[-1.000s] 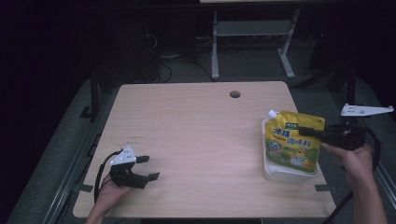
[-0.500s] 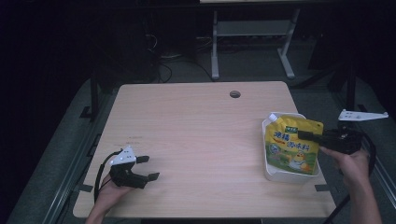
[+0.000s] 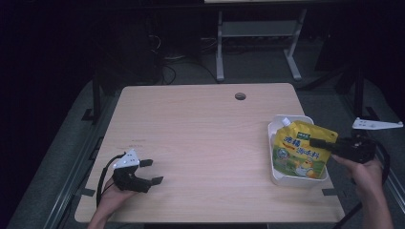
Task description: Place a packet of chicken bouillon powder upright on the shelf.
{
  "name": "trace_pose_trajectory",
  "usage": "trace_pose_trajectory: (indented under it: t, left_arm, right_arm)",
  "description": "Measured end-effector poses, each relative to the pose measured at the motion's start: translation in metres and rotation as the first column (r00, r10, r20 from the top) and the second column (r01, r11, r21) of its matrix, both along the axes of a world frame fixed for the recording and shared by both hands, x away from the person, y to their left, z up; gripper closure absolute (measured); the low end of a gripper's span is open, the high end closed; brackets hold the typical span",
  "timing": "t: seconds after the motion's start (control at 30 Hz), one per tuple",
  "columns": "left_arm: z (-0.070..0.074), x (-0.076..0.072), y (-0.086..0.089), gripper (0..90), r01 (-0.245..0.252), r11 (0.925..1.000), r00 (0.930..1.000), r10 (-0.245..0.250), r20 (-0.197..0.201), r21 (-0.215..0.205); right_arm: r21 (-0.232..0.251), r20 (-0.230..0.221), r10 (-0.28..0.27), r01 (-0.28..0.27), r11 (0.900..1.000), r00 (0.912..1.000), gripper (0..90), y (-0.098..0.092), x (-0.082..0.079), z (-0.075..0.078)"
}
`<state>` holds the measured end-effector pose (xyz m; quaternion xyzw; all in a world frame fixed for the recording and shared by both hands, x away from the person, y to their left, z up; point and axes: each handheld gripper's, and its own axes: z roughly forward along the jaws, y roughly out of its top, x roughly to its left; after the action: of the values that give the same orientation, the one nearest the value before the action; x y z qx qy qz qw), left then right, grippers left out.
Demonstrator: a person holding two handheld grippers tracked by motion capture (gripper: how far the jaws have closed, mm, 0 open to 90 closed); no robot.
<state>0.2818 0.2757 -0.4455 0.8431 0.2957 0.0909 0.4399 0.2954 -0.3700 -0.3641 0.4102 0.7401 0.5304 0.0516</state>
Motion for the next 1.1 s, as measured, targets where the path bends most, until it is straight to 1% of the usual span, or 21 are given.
trace_pose_trajectory:
  t: [0.07,0.2,0.23,0.4,0.43,0.47,0.5,0.57,0.6,0.63,0.7,0.73,0.8,0.83,0.93,0.97,1.03,1.07,1.1]
  left_arm:
    - [0.000,0.000,0.000,18.8,0.001,1.0000,1.0000,-0.001,-0.001,0.006]
    - [-0.001,0.000,0.000,18.8,-0.001,1.0000,1.0000,0.001,-0.003,0.003]
    - [-0.001,0.001,-0.001,18.8,0.001,1.0000,1.0000,-0.001,-0.004,0.007]
    - [-0.001,0.000,-0.002,18.9,0.006,0.9999,1.0000,-0.006,-0.003,0.013]
    - [-0.001,0.000,-0.002,18.8,0.007,0.9999,1.0000,-0.007,-0.003,0.014]
    - [-0.001,0.000,-0.002,18.9,0.007,0.9999,1.0000,-0.007,-0.003,0.014]
    - [-0.002,0.000,-0.002,18.9,0.007,0.9999,1.0000,-0.007,-0.003,0.013]
    - [-0.001,0.000,-0.002,18.9,0.008,0.9999,1.0000,-0.008,-0.003,0.012]
    - [-0.001,0.000,-0.002,18.8,0.008,0.9999,1.0000,-0.008,-0.003,0.012]
    - [-0.002,0.001,-0.003,18.8,0.008,0.9999,1.0000,-0.008,-0.003,0.012]
    - [-0.002,0.000,-0.003,18.8,0.010,0.9998,0.9999,-0.010,-0.004,0.015]
    - [-0.002,0.001,-0.003,18.9,0.012,0.9998,0.9999,-0.012,-0.004,0.016]
    - [-0.002,0.001,-0.003,18.8,0.013,0.9998,0.9999,-0.013,-0.005,0.018]
    - [-0.002,0.001,-0.003,18.8,0.014,0.9997,0.9999,-0.013,-0.006,0.019]
    - [-0.002,0.001,-0.004,18.8,0.016,0.9997,0.9998,-0.016,-0.007,0.021]
    - [-0.002,0.001,-0.004,18.8,0.016,0.9997,0.9998,-0.016,-0.007,0.021]
    - [-0.002,0.000,-0.004,18.9,0.016,0.9996,0.9998,-0.016,-0.007,0.022]
    - [-0.002,0.000,-0.004,18.9,0.016,0.9996,0.9998,-0.016,-0.007,0.022]
    - [-0.003,0.000,-0.003,18.8,0.017,0.9996,0.9998,-0.017,-0.008,0.022]
  right_arm:
    - [0.006,-0.007,-0.012,0.013,1.000,0.9999,88.3,-0.006,-0.003,-0.005]
    - [0.011,-0.015,-0.022,0.023,1.000,0.9996,88.5,-0.011,-0.006,-0.010]
    - [0.020,-0.020,-0.026,0.026,0.999,0.9995,88.6,-0.015,-0.007,-0.013]
    - [0.035,-0.026,-0.028,0.029,0.999,0.9993,88.5,-0.018,-0.010,-0.017]
    - [0.033,-0.025,-0.028,0.029,0.999,0.9993,87.8,-0.018,-0.010,-0.017]
    - [0.029,-0.026,-0.030,0.031,0.999,0.9992,85.4,-0.018,-0.010,-0.016]
    - [0.021,-0.026,-0.035,0.035,0.999,0.9991,80.7,-0.017,-0.011,-0.015]
    - [0.015,-0.022,-0.034,0.035,0.999,0.9992,76.5,-0.016,-0.011,-0.012]
    - [0.015,-0.022,-0.034,0.035,0.999,0.9992,76.5,-0.016,-0.011,-0.012]
    - [0.006,-0.006,-0.046,0.046,0.999,0.9989,71.8,-0.015,-0.012,-0.006]
    - [-0.002,0.005,-0.050,0.050,0.999,0.9987,67.8,-0.013,-0.012,0.000]
    - [-0.014,0.008,-0.054,0.054,0.998,0.9985,67.3,-0.012,-0.011,0.003]
    - [-0.018,0.018,-0.050,0.050,0.999,0.9986,65.6,-0.011,-0.011,0.008]
    - [-0.028,0.022,-0.053,0.054,0.998,0.9983,64.8,-0.009,-0.011,0.011]
    - [-0.041,0.038,-0.057,0.059,0.997,0.9976,62.3,-0.006,-0.011,0.019]
    - [-0.041,0.038,-0.057,0.059,0.997,0.9976,62.3,-0.006,-0.011,0.019]
    - [-0.049,0.052,-0.053,0.055,0.997,0.9972,61.7,-0.003,-0.012,0.027]
    - [-0.066,0.064,-0.054,0.059,0.996,0.9965,60.7,-0.001,-0.013,0.033]
    - [-0.073,0.066,-0.054,0.059,0.996,0.9963,60.3,0.000,-0.013,0.036]
